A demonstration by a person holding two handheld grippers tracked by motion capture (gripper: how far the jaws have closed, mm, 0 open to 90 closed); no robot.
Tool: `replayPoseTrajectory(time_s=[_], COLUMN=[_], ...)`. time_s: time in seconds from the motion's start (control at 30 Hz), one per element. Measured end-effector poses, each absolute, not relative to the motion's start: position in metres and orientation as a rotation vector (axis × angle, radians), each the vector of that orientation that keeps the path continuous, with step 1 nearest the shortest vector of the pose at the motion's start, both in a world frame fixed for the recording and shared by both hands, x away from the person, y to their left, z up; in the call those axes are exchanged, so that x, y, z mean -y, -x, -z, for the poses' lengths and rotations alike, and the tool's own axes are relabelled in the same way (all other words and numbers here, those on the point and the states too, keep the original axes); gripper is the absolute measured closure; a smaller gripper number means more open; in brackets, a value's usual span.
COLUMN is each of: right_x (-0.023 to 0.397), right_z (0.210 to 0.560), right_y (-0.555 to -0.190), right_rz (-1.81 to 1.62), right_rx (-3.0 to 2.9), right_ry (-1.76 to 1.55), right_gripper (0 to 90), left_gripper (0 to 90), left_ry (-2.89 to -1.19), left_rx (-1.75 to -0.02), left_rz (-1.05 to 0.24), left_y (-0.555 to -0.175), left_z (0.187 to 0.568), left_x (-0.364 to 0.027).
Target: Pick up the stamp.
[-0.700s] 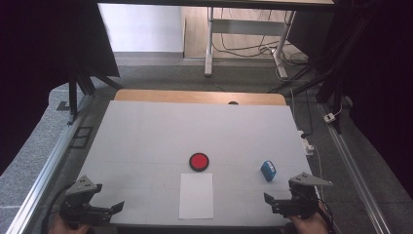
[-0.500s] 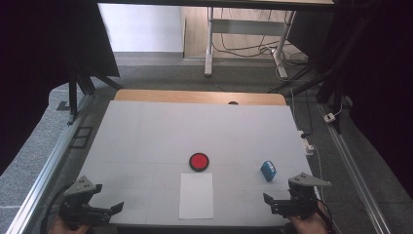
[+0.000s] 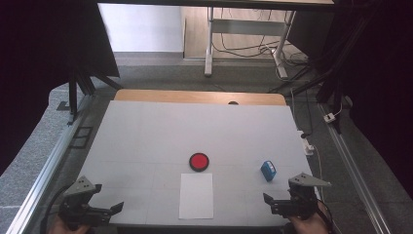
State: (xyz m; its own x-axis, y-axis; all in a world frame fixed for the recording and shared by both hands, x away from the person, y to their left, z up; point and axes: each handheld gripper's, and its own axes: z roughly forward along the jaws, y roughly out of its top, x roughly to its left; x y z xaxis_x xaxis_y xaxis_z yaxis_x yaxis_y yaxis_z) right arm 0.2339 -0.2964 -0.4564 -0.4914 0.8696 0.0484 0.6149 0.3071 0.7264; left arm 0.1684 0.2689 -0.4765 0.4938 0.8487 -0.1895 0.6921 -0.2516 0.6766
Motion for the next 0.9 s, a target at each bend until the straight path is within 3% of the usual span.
replayPoseTrajectory(time_s=[0.9], right_x=[0.2947], right_z=[0.4523], right_y=[-0.2394], right_rz=[-1.018], right_rx=[-2.212], right_ry=[-1.237], right_gripper=[0.0], left_gripper=[0.0], left_ry=[-2.008], left_rx=[-1.271], left_rz=[-0.267], left_y=[-0.1685], left_z=[0.4768], left_x=[-0.2700])
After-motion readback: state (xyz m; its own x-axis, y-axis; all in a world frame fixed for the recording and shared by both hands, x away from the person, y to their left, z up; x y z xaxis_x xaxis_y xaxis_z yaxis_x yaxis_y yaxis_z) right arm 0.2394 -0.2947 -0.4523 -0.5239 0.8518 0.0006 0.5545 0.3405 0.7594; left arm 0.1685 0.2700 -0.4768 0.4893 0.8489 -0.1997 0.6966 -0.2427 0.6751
